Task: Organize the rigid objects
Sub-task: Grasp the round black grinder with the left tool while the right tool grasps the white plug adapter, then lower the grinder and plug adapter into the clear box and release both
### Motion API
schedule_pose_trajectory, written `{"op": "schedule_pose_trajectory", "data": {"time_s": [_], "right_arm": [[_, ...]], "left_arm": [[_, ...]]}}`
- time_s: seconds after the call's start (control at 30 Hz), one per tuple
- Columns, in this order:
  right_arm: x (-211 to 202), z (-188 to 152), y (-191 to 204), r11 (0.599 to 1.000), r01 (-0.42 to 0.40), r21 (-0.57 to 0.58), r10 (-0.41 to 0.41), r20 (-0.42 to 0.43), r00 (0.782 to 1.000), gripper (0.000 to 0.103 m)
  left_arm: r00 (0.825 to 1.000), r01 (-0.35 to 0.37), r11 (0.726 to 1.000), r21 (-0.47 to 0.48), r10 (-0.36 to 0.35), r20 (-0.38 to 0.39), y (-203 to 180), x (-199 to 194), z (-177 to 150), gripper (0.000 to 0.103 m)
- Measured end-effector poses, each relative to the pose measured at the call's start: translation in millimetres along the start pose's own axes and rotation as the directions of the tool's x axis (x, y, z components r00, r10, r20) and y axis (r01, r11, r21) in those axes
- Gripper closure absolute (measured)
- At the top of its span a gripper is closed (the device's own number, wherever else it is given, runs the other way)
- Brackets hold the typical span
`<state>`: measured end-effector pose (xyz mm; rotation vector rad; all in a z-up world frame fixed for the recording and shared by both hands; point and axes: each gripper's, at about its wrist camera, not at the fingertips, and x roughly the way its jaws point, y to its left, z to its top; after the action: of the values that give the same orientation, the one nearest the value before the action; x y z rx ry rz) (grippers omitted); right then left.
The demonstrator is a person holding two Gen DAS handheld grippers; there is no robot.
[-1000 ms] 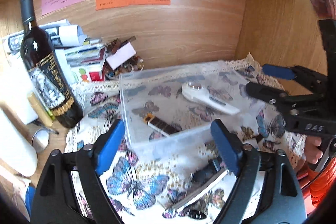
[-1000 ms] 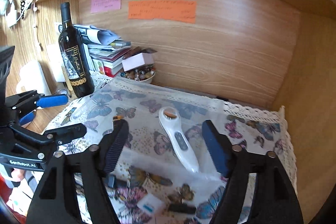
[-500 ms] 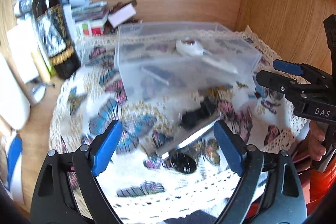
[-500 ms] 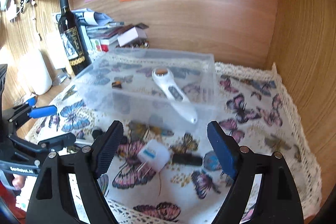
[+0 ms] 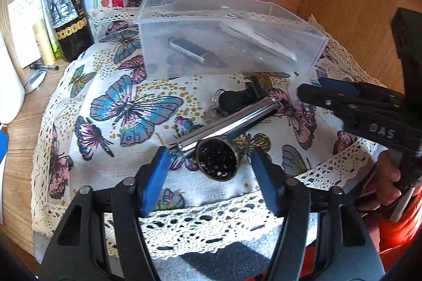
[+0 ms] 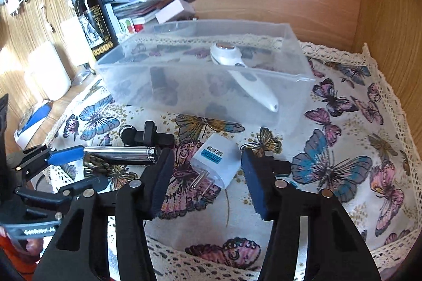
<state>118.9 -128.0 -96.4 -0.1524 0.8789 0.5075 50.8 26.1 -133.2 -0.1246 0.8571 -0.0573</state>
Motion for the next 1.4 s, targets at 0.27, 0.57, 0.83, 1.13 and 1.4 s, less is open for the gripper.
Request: {"op": "schedule_pose_trajectory", "data": {"time_s": [0.27,0.57,0.83,1.13,1.4], "right_arm": [[15,-2,-6,0.999,-0.007,0.032,0.008,-0.041,0.999,0.069],[-9,5,-8,1.000,0.013,0.028,-0.014,0.039,0.999,0.069],[-32,22,-10,0.999,0.024,0.035,-0.029,0.134,0.991,0.069],[-51,49,-16,0.998,0.043,0.035,-0.051,0.234,0.971,0.069],[-42,74,-23,0.998,0.059,0.022,-0.063,0.259,0.964,0.069]], "left_arm": [[1.000,-0.003,1.000,0.005,0.003,0.018,3,1,2,0.070],[0.998,-0.013,1.000,-0.003,0.013,0.063,10,-17,8,0.070],[0.986,-0.004,1.000,-0.001,0.005,0.167,13,-35,40,0.070],[0.968,-0.006,1.000,0.020,0.001,0.250,13,-42,84,0.070],[0.970,0.001,1.000,0.027,-0.007,0.242,24,-28,121,0.070]]}}
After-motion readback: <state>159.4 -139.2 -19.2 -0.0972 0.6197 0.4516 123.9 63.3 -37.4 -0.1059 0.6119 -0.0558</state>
